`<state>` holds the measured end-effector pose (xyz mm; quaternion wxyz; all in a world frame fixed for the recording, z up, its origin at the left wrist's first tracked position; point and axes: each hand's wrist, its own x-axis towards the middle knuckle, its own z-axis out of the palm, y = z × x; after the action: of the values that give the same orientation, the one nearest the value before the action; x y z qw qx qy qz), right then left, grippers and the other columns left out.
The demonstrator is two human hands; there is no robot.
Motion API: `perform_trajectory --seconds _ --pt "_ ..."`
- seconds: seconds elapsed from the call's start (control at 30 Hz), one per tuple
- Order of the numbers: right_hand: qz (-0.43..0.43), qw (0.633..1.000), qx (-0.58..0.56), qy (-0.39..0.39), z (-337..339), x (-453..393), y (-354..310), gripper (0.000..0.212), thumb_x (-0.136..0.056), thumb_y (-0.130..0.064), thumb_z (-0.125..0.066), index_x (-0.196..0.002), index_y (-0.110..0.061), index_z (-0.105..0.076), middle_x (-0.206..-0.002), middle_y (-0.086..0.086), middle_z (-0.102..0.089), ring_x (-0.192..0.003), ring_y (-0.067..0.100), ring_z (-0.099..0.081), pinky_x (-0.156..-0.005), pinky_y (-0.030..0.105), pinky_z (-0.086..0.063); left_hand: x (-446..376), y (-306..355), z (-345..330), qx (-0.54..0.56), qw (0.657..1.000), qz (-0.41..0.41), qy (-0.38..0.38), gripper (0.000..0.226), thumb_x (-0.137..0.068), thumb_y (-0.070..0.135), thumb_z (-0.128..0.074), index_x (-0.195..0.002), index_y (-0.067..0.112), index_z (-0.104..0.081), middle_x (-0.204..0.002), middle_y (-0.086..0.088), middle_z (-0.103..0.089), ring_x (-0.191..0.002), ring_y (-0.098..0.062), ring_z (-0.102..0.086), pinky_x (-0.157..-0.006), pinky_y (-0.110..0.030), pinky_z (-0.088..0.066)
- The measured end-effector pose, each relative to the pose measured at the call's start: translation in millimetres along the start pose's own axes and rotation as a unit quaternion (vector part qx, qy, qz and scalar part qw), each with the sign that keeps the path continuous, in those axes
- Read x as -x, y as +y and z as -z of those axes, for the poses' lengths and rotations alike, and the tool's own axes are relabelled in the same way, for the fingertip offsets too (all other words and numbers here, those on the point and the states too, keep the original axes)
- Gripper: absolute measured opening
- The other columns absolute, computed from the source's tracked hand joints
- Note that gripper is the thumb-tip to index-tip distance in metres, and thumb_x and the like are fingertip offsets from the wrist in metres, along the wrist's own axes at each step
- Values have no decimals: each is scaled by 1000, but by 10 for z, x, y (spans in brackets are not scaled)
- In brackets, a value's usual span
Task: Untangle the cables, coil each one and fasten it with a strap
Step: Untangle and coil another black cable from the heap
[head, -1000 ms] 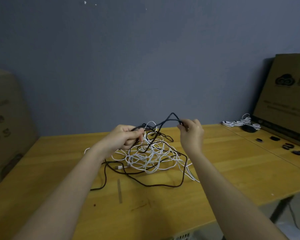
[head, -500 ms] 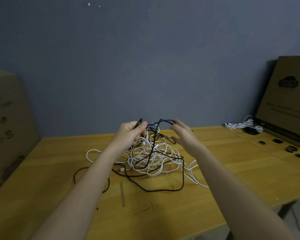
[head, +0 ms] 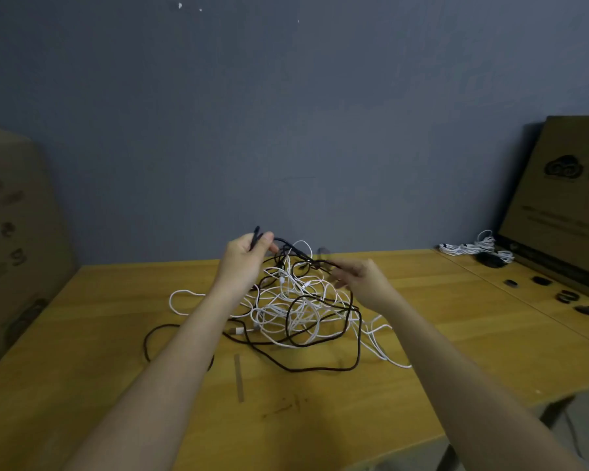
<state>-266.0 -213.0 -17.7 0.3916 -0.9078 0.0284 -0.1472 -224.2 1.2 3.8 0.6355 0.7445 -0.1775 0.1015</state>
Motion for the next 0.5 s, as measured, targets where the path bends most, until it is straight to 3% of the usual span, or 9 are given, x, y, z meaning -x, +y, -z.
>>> perform_trajectory --seconds 0.07,0.13,0.2,0.3,0.37,0.43,0.5 --pt "-12 984 175 45 67 -20 178 25 -98 -28 -51 -115 -27 -68 -93 -1 -68 -92 27 -61 -75 41 -49 2 -31 20 -3 1000 3 18 30 -99 33 -48 -76 21 -63 -53 8 -41 -51 -13 -38 -51 -27 -29" --pt "-32 934 342 97 115 -36 375 27 -100 -31 -47 -117 -27 -67 -105 6 -61 -104 29 -52 -77 36 -43 -31 -55 46 34 997 22 59 30 -99 34 -48 -76 22 -62 -56 6 -38 -50 -12 -34 -51 -26 -27" --pt "-98 917 368 118 198 -18 548 27 -100 -22 -48 -120 -16 -65 -115 12 -51 -108 33 -49 -83 36 -42 -90 -17 173 102 987 39 119 30 -100 32 -47 -76 21 -59 -58 5 -36 -49 -9 -32 -50 -25 -27" --pt "-175 930 288 146 313 -4 733 24 -94 -6 -49 -110 -1 -65 -117 21 -54 -105 39 -54 -83 36 -44 -155 73 430 110 986 26 123 29 -101 31 -44 -79 19 -58 -58 5 -33 -43 -5 -29 -42 -18 -25" --pt "-160 954 181 176 287 -11 643 30 -93 -3 -48 -119 -1 -63 -120 22 -59 -109 37 -55 -80 32 -43 -156 108 458 71 994 15 86 29 -101 32 -45 -81 18 -59 -58 5 -34 -45 -7 -30 -40 -16 -26" --pt "-129 978 -3 167 185 5 377 38 -97 -7 -47 -134 -11 -52 -124 11 -57 -117 31 -55 -78 28 -44 -150 117 374 38 998 4 58 29 -100 32 -46 -79 18 -61 -57 4 -35 -47 -10 -32 -45 -21 -28" --pt "-92 964 -220 114 82 51 79 34 -102 -21 -44 -135 -19 -50 -124 2 -56 -123 24 -53 -89 29 -46 -138 115 277 25 999 -7 46 30 -100 32 -47 -76 20 -61 -56 4 -36 -48 -12 -33 -48 -26 -27"
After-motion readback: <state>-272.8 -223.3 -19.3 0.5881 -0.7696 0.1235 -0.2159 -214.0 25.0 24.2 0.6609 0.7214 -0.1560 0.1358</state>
